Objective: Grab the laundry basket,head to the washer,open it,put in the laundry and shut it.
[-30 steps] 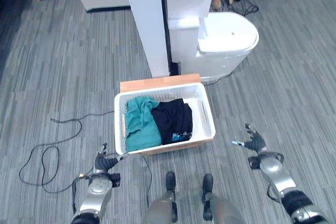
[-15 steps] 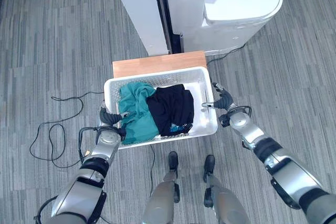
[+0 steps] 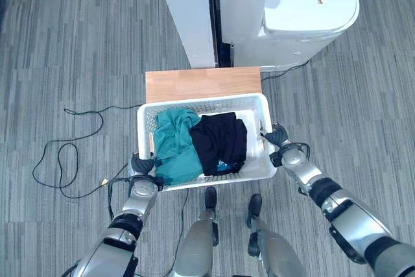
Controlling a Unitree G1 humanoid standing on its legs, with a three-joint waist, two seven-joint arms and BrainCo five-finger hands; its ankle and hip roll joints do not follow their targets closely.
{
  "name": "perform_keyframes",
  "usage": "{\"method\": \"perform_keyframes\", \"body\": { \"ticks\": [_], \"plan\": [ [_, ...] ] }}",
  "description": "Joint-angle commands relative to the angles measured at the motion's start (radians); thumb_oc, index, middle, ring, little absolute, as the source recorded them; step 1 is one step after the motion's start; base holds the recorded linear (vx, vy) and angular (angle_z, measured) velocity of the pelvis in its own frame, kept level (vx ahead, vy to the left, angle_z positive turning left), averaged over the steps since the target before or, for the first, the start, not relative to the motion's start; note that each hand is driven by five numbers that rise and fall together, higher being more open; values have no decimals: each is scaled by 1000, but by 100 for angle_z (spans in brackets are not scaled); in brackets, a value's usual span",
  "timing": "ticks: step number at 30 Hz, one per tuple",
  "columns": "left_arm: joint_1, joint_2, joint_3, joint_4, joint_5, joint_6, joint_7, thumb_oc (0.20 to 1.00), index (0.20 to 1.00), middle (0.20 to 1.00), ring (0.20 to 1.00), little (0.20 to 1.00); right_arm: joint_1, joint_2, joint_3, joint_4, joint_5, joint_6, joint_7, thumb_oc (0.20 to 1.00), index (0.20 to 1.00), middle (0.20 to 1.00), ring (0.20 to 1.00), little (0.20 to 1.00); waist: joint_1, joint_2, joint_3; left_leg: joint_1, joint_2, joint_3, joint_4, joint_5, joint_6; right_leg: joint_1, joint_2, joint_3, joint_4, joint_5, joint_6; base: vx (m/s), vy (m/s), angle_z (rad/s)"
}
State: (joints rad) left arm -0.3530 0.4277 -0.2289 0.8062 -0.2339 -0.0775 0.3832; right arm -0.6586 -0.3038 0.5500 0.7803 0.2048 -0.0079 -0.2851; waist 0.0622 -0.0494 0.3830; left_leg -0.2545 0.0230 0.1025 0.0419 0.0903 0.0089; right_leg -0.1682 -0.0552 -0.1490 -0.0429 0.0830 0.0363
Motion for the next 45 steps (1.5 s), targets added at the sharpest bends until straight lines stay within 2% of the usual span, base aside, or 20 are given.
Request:
{"method": "perform_keyframes", "body": {
  "ticks": [1, 5, 7, 12, 16, 21, 23, 24, 26, 28, 29, 30, 32, 36, 37, 40, 41, 42, 43, 45],
  "plan": [
    [49, -28, 2, -153, -7, -62, -30, 200, 200, 200, 200, 200, 121, -10, -43, -189, -20, -68, 32, 200, 200, 200, 200, 200, 0, -19, -29, -13, -17, 11, 3, -82, -21, -61, -33, 43, 117, -138, 70, -9, -80, -1],
    [132, -39, 11, -343, 25, -71, -64, 200, 200, 200, 200, 200, 272, -63, -134, -383, -56, -82, 47, 200, 200, 200, 200, 200, -21, -17, -48, 26, -15, 15, -1, -94, -21, -27, -30, 40, 117, -157, 65, -12, -76, -5],
    [132, -39, 11, -344, 25, -70, -64, 200, 200, 200, 200, 200, 273, -63, -135, -384, -56, -81, 47, 200, 200, 200, 200, 200, -21, -17, -52, 22, -14, 15, -2, -91, -21, -30, -30, 40, 115, -154, 65, -13, -69, -3],
    [257, -32, 17, -525, 47, -60, -158, 200, 200, 200, 200, 200, 512, -126, -279, -620, -91, -103, 91, 200, 200, 200, 200, 200, -69, -17, -89, 82, 3, 20, 20, -110, -29, 32, -9, 57, 111, -184, 48, -6, -109, -5],
    [291, -33, 7, -581, 46, -57, -194, 200, 200, 200, 200, 200, 590, -127, -328, -682, -91, -115, 107, 200, 200, 200, 200, 200, -94, -18, -105, 99, 7, 14, 51, -128, -29, 45, 8, 89, 107, -186, 43, -26, -42, -22],
    [309, -37, -29, -656, 44, -59, -220, 200, 200, 200, 200, 200, 694, -135, -412, -769, -106, -133, 109, 200, 200, 200, 200, 200, -166, -4, -151, 119, -39, -76, 41, -150, -24, 27, 43, 192, 107, -169, 45, -22, 54, -58],
    [310, -30, -39, -666, 55, -54, -232, 200, 200, 200, 200, 200, 730, -137, -440, -796, -109, -133, 112, 200, 200, 200, 200, 200, -201, 4, -171, 135, -34, -43, 20, -150, -13, 21, 50, 226, 101, -158, 51, 6, 149, -106],
    [322, -14, -34, -694, 68, -58, -236, 200, 200, 200, 200, 200, 760, -122, -465, -832, -98, -143, 118, 200, 200, 200, 200, 200, -248, 8, -169, 158, -22, 51, 0, -156, 0, -12, 64, 275, 119, -141, 66, -41, 166, -80],
    [325, -10, -29, -699, 71, -61, -231, 200, 200, 200, 200, 200, 756, -113, -461, -838, -93, -144, 120, 200, 200, 200, 200, 200, -250, 5, -167, 158, -14, 99, 2, -157, 1, -31, 69, 290, 123, -127, 73, -59, 97, -129],
    [333, -1, -10, -725, 60, -74, -212, 200, 200, 200, 200, 200, 729, -108, -448, -852, -86, -152, 120, 200, 200, 200, 200, 200, -240, -1, -156, 186, 24, 229, 12, -181, -1, -64, 36, 177, 142, -114, 87, -35, -6, -204],
    [333, -1, -10, -725, 59, -74, -212, 200, 200, 200, 200, 200, 729, -108, -448, -852, -86, -152, 120, 200, 200, 200, 200, 200, -238, -1, -154, 189, 24, 230, 13, -182, -1, -63, 36, 178, 143, -115, 88, 65, -84, -206],
    [340, 0, -1, -727, 46, -76, -205, 200, 200, 200, 200, 200, 718, -101, -437, -844, -89, -158, 114, 200, 200, 200, 200, 200, -217, 10, -160, 226, 64, 292, 11, -206, -22, -59, -30, -47, 165, -156, 85, 61, -119, -210],
    [360, -8, 15, -715, 42, -72, -206, 200, 200, 200, 200, 200, 708, -99, -425, -831, -109, -157, 117, 200, 200, 200, 200, 200, -199, 7, -189, 264, 105, 412, 17, -199, -44, -29, -105, -289, 172, -174, 62, 108, -236, -255],
    [387, -23, 19, -696, 54, -65, -229, 200, 200, 200, 200, 200, 733, -99, -445, -830, -106, -151, 122, 200, 200, 200, 200, 200, -220, 4, -212, 288, 135, 451, 103, -239, -52, -12, -86, -226, 151, -185, 54, 167, -170, -133],
    [393, -29, 15, -698, 52, -67, -234, 200, 200, 200, 200, 200, 743, -103, -452, -836, -102, -152, 122, 200, 200, 200, 200, 200, -226, 5, -209, 279, 160, 451, 184, -257, -54, 2, -73, -199, 143, -193, 41, 226, -238, -62],
    [394, -50, -5, -700, 21, -72, -223, 200, 200, 200, 200, 200, 743, -130, -460, -836, -81, -158, 109, 200, 200, 200, 200, 200, -212, 12, -182, 220, 218, 345, 406, -198, -91, 60, -13, -138, 123, -222, -2, 244, -233, -48],
    [398, -55, -22, -699, 9, -73, -223, 200, 200, 200, 200, 200, 739, -133, -454, -836, -69, -150, 110, 200, 200, 200, 200, 200, -192, 7, -173, 152, 145, 226, 419, -227, -72, 93, 5, -99, 109, -236, -11, 199, -121, -107],
    [398, -55, -23, -699, 9, -73, -222, 200, 200, 200, 200, 200, 740, -133, -455, -836, -68, -150, 110, 200, 200, 200, 200, 200, -193, 7, -174, 151, 143, 224, 420, -230, -70, 93, 4, -101, 109, -238, -10, 119, -63, -102],
    [404, -58, -27, -698, 8, -75, -227, 200, 200, 200, 200, 200, 737, -133, -453, -838, -67, -151, 113, 200, 200, 200, 200, 200, -182, -2, -172, 111, 84, 184, 385, -240, -44, 95, 1, -84, 99, -224, -7, 78, -5, -72],
    [418, -59, -31, -695, 12, -74, -228, 200, 200, 200, 200, 200, 736, -134, -443, -831, -66, -153, 115, 200, 200, 200, 200, 200, -157, -1, -169, 58, 10, 99, 307, -237, -34, 112, 13, -31, 97, -230, 6, 255, -7, -68]
  ]
}}
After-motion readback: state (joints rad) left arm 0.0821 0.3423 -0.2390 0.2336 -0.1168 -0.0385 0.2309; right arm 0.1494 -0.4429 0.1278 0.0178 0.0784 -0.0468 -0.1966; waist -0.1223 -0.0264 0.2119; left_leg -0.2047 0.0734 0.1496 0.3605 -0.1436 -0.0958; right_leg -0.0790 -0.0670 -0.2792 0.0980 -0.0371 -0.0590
